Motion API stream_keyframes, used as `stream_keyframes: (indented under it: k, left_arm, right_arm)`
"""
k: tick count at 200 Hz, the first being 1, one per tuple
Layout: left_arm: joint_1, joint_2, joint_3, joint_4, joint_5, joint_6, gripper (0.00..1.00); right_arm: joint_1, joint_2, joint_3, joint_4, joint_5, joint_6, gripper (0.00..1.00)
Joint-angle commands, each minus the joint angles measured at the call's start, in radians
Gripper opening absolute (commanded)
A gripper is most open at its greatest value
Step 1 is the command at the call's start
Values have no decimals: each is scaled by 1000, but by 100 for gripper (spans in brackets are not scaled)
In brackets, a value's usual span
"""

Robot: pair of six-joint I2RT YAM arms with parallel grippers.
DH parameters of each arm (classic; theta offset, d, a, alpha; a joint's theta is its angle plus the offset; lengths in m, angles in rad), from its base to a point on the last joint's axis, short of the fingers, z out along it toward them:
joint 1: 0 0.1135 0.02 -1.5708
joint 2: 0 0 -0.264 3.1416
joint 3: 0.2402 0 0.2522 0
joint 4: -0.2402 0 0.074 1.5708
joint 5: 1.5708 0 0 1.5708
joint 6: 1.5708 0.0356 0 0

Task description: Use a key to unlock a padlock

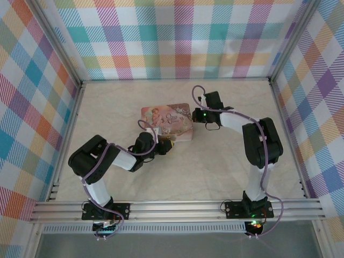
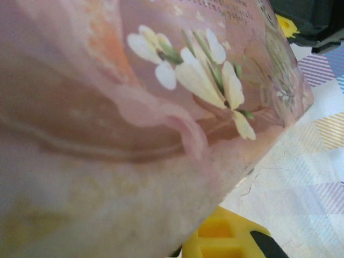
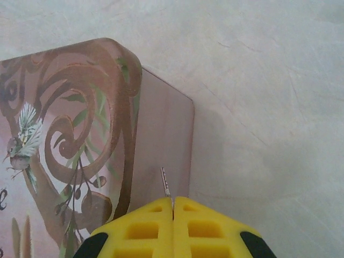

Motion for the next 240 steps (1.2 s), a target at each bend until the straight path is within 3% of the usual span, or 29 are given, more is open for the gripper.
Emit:
stream_keyframes:
  k: [1,37,96,152,188,240]
  left_arm:
    - [5,7,-19,-171,24,34,7]
    - [6,26,-13,-121,-22,6,25]
    - [-9,140,12,69,-7,-82,31]
    - [-28,161,32,91,-38,-94,39]
    - [-28,147,25,65,-96,-102,37]
    - [-18,107,-33,57,-142,-103,25]
  right_arm:
    - [12,48,56,-23,-73,-38,0]
    - [22,59,73,-24,-93,-46,0]
    - [43,53,55,-10,-95,-39,0]
    - [46,46,37,-1,-96,-36,0]
    - [45,40,31,1,-91,-38,0]
    - [47,33,18,2,-87,-41,0]
